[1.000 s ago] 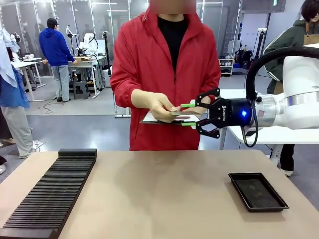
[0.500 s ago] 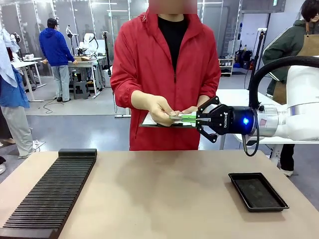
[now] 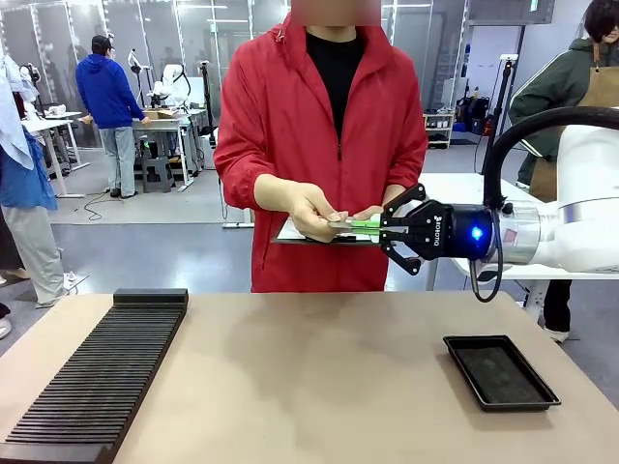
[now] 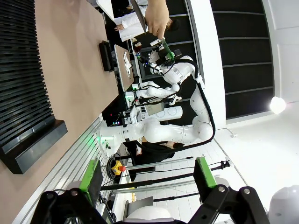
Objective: Inspect the PCB.
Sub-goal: Pick up the Blank PCB that the human is holding, then place the Blank PCB in the ESD tray.
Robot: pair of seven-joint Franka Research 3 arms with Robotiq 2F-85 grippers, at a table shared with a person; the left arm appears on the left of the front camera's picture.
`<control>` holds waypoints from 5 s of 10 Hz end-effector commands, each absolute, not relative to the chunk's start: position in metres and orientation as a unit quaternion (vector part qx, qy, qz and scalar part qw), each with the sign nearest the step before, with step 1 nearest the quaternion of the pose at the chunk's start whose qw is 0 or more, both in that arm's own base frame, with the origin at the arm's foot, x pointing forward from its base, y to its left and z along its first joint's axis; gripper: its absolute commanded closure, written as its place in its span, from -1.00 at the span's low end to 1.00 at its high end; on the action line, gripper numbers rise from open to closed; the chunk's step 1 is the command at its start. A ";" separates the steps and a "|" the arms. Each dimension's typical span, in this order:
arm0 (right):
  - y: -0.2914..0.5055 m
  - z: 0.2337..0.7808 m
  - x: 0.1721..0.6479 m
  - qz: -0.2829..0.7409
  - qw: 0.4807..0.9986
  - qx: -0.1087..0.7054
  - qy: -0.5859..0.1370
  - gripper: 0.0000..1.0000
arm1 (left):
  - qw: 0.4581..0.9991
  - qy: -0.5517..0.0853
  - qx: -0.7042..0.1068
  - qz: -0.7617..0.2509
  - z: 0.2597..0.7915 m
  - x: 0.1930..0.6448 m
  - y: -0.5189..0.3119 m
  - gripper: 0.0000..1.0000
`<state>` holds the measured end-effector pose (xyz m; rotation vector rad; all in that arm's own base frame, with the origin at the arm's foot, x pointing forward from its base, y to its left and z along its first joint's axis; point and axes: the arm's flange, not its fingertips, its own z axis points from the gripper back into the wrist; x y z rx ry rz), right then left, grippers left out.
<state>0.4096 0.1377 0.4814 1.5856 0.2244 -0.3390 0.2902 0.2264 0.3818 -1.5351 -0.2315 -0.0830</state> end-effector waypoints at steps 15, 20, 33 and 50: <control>0.138 0.482 0.410 -0.151 0.683 0.707 0.100 1.00 | 0.715 -0.101 -0.691 -0.036 0.383 0.288 0.227 -1.00; 0.138 0.482 0.410 -0.151 0.683 0.707 0.100 1.00 | 0.715 -0.101 -0.691 -0.036 0.383 0.288 0.227 -1.00; 0.046 0.500 0.373 -0.036 0.847 0.529 -0.039 0.95 | 0.715 -0.101 -0.691 -0.036 0.383 0.288 0.227 -1.00; -0.080 0.310 0.442 -0.006 0.925 0.373 -0.077 0.95 | 0.715 -0.101 -0.691 -0.036 0.383 0.288 0.227 -1.00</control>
